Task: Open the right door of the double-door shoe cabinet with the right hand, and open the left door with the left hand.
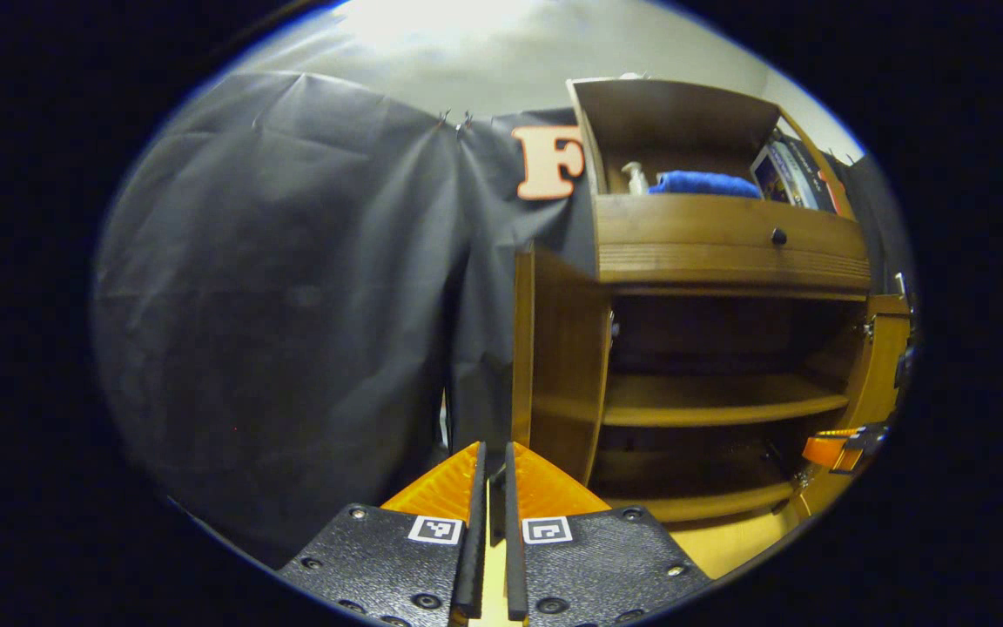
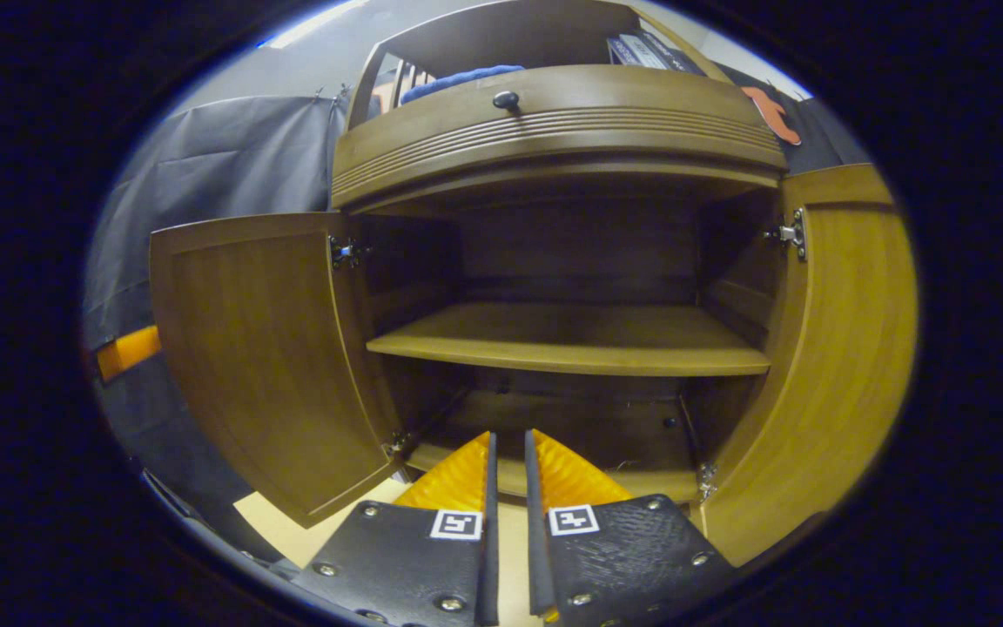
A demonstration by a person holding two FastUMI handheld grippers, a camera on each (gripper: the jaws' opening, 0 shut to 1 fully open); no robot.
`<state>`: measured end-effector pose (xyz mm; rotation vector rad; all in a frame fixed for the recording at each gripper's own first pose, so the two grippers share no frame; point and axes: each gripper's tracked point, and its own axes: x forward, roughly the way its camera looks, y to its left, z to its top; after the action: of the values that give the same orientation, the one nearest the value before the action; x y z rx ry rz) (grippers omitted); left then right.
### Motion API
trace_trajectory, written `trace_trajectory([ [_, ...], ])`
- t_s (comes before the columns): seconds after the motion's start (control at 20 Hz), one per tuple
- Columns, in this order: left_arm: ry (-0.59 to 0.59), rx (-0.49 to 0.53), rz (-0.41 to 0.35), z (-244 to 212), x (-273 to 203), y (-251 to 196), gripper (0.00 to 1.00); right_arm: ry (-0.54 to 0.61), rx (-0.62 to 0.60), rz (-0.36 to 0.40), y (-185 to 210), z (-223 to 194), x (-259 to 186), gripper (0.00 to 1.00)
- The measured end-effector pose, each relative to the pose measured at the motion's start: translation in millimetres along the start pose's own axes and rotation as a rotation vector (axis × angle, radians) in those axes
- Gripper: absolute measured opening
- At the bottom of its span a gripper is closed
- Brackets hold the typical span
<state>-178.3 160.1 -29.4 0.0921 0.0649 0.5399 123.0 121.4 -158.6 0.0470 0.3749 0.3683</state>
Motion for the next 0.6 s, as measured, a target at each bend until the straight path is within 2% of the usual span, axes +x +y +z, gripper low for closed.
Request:
trace_trajectory([
  [0.25,-0.113,-0.024,-0.107,63,4,-43,0.11,-0.051,-0.028,-0.03,-7,20,-16,0.14],
  [0.35,-0.128,-0.036,-0.167,69,6,-65,0.06,-0.074,-0.024,-0.041,-10,31,-26,0.14],
  [0.4,-0.135,-0.039,-0.198,68,6,-77,0.11,-0.09,-0.019,-0.05,-13,37,-31,0.14],
  [0.45,-0.135,-0.036,-0.23,69,8,-91,0.11,-0.106,-0.013,-0.063,-16,45,-36,0.14],
  [0.5,-0.13,-0.034,-0.265,65,10,-106,0.19,-0.122,-0.008,-0.078,-19,52,-43,0.14],
  [0.55,-0.125,-0.036,-0.302,63,11,-122,0.03,-0.139,-0.001,-0.093,-23,58,-48,0.14],
  [0.6,-0.119,-0.043,-0.341,61,11,-137,0.03,-0.157,0.007,-0.109,-29,66,-55,0.13],
])
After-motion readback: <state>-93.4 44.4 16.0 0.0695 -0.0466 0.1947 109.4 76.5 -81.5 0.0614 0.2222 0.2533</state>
